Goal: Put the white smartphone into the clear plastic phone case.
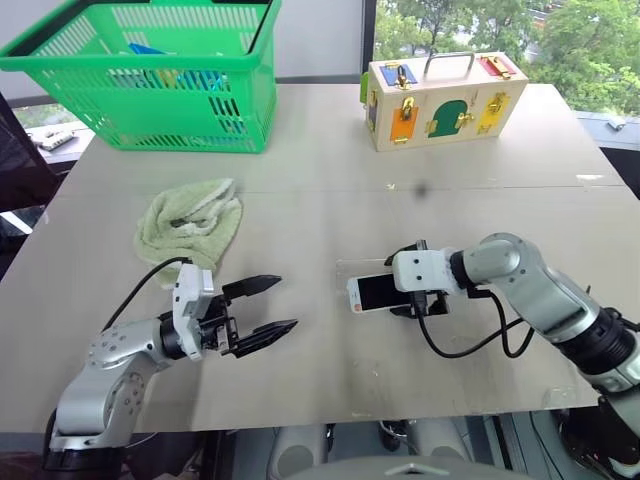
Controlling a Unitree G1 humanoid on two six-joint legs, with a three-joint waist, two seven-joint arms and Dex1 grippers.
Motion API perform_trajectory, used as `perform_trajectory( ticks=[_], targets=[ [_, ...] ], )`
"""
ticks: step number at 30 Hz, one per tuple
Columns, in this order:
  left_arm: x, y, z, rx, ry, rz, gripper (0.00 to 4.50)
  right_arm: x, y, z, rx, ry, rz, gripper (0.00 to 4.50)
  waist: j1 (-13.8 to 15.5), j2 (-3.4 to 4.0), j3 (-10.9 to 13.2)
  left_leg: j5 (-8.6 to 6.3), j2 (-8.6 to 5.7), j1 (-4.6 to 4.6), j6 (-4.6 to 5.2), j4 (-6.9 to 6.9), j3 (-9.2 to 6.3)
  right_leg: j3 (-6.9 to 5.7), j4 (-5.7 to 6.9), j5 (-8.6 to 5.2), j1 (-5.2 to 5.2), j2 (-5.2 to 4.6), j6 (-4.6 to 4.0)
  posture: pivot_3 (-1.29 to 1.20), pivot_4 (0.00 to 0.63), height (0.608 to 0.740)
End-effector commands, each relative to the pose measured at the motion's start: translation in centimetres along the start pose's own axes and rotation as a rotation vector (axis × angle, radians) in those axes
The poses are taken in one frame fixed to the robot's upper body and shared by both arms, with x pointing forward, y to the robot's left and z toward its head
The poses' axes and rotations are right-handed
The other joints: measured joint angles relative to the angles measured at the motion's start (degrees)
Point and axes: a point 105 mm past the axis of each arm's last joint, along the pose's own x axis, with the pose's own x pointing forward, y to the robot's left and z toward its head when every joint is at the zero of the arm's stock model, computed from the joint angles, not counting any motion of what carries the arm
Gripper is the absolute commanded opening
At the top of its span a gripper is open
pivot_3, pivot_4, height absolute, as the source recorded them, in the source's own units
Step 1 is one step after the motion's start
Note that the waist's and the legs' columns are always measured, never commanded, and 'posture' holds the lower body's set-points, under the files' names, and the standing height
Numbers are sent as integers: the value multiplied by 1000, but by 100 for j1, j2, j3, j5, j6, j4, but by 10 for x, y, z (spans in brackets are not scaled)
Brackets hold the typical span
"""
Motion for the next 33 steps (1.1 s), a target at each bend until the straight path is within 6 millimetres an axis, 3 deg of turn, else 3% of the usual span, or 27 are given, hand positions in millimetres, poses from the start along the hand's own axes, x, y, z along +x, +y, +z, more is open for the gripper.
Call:
perform_trajectory(
  ticks=[1, 8, 16, 33],
  targets=[
    [1, -4, 6, 34, -5, -23, 4500, -1, 1, -1, -38, 16, -4, 3131, -2, 0, 0, 0, 0, 1, 0, 0, 0, 0, 1, 0, 1, 0, 0, 0, 150, 740],
    [1, -6, 4, 29, -5, -18, 4500, -5, -1, 6, -33, -9, -12, 3077, 0, 0, 0, 0, 1, 2, 0, 1, 0, -1, 2, 0, 1, -1, 0, 0, 150, 740],
    [0, -5, 3, 23, -6, -12, 4500, -19, -17, 23, 48, -58, -32, 3077, -5, 1, 1, 0, 1, 1, 0, 0, 0, -1, 2, 0, -1, -2, 0, 0, 150, 740],
    [0, -8, 1, 11, -7, -7, 4500, -8, -25, 0, 140, 125, -38, 3077, 1, 3, 2, 0, 0, -2, 0, -2, -3, -7, 0, 0, -1, -6, -1, 0, 150, 740]
  ],
)
